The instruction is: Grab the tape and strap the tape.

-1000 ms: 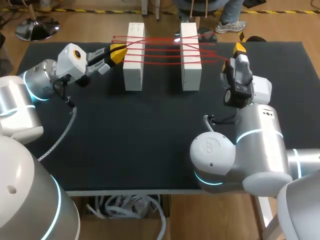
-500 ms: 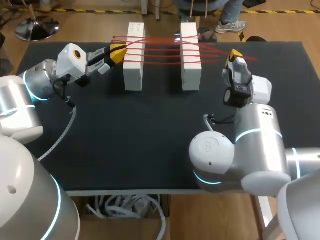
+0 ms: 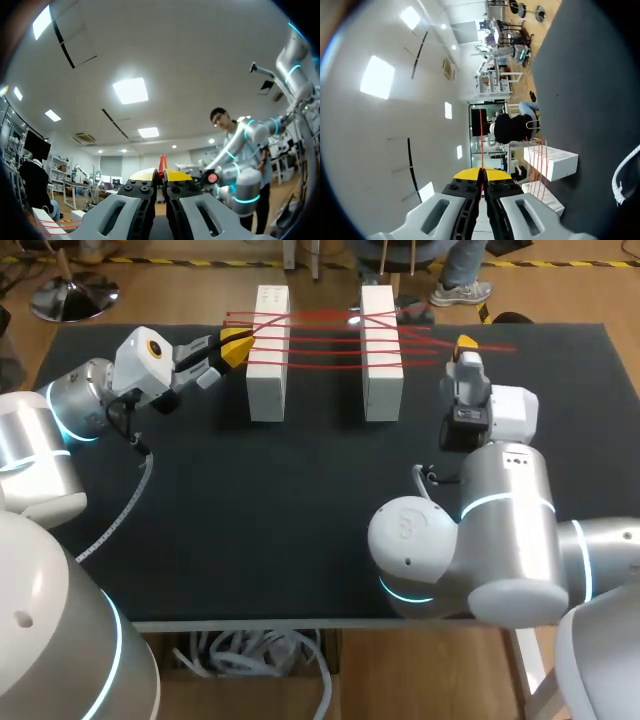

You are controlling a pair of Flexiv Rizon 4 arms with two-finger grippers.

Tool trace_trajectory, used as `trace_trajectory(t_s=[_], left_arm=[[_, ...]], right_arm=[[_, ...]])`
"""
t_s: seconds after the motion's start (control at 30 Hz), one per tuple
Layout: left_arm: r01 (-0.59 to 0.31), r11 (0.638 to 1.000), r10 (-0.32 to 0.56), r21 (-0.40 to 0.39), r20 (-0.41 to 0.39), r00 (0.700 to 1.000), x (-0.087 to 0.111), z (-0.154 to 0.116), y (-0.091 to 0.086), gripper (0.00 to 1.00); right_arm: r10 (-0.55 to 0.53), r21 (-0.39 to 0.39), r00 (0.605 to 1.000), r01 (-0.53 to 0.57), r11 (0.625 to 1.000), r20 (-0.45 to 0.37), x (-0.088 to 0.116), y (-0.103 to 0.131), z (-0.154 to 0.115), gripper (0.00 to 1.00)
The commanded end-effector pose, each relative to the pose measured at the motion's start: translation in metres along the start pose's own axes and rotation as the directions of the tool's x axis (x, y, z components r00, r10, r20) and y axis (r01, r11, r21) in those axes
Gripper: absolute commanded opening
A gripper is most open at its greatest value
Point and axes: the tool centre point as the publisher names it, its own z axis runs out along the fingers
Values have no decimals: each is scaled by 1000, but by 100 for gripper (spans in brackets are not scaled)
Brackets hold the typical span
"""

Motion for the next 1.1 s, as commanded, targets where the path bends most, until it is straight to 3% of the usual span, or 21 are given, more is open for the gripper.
trace_trajectory(t_s=[0.03, 0.2, 0.93, 1.1], left_arm=[[-2, 1000, 2, -2, 4, 1000, 1, 1, 0, 0], [-2, 1000, 2, -2, 4, 1000, 1, 1, 0, 0], [-2, 1000, 2, -2, 4, 1000, 1, 1, 0, 0], [-2, 1000, 2, -2, 4, 1000, 1, 1, 0, 0]], right_arm=[[-53, -11, 999, 53, 999, -6, 4, -6, 0, 0], [-116, 13, 993, 116, 993, -32, 9, -9, -1, 0], [-116, 13, 993, 116, 993, -32, 9, -9, -1, 0], [-237, 29, 968, 240, 970, -87, 18, -24, -2, 0]])
